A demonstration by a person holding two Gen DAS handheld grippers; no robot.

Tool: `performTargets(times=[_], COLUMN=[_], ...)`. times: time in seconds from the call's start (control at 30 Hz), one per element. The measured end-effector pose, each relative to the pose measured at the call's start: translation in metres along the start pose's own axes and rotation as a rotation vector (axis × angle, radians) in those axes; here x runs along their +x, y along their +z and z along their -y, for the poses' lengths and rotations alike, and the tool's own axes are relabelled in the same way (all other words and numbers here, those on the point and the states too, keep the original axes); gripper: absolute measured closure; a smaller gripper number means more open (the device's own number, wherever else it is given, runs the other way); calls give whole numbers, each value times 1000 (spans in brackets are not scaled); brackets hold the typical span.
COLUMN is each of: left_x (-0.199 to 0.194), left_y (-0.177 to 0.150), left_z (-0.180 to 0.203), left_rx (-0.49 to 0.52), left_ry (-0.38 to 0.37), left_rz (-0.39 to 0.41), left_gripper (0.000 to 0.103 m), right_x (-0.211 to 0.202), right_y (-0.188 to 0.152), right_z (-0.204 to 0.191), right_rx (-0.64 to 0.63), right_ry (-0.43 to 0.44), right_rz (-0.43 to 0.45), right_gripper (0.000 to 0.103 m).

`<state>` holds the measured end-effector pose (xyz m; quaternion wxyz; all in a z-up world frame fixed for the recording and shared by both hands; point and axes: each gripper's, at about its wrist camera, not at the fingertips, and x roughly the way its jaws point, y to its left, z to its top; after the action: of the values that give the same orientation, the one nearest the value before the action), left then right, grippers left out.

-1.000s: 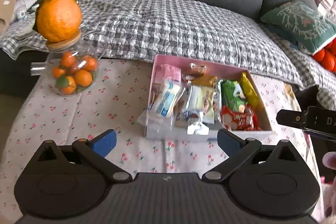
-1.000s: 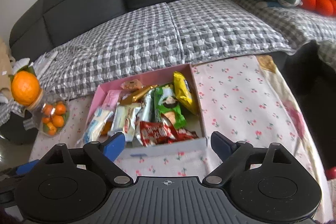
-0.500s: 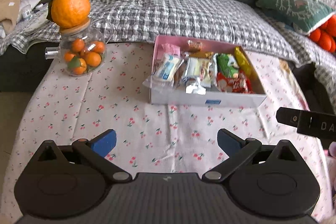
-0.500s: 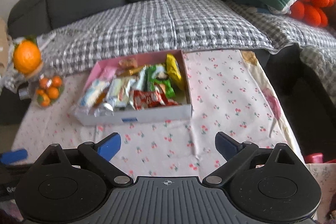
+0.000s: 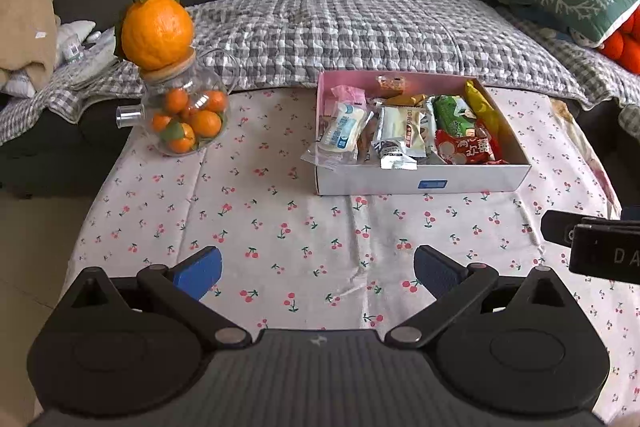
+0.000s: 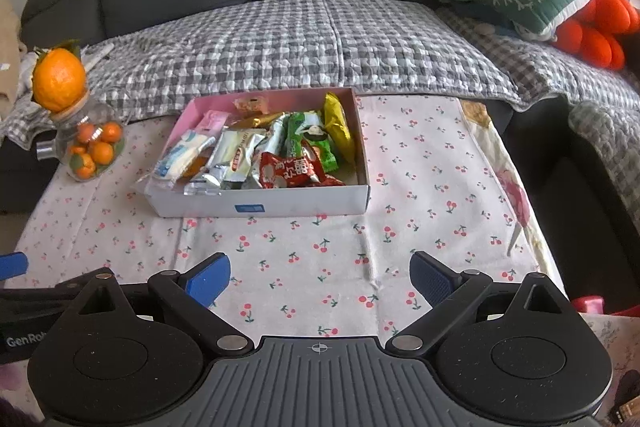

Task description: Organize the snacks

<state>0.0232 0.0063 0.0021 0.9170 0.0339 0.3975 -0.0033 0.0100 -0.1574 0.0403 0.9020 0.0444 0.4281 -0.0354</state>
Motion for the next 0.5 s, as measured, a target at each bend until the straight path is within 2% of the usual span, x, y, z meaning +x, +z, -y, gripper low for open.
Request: performTargets(times=[0.5], left_x=[-3], left_y=[0], left_z=[2], left_rx=[-9], left_ry=[-17], left_rz=[2], left_gripper=[0], right_x=[0], right_y=[-1], right_z=[-2], right_rx=[5], right_ry=[17], right_rz=[-11], right_gripper=[5])
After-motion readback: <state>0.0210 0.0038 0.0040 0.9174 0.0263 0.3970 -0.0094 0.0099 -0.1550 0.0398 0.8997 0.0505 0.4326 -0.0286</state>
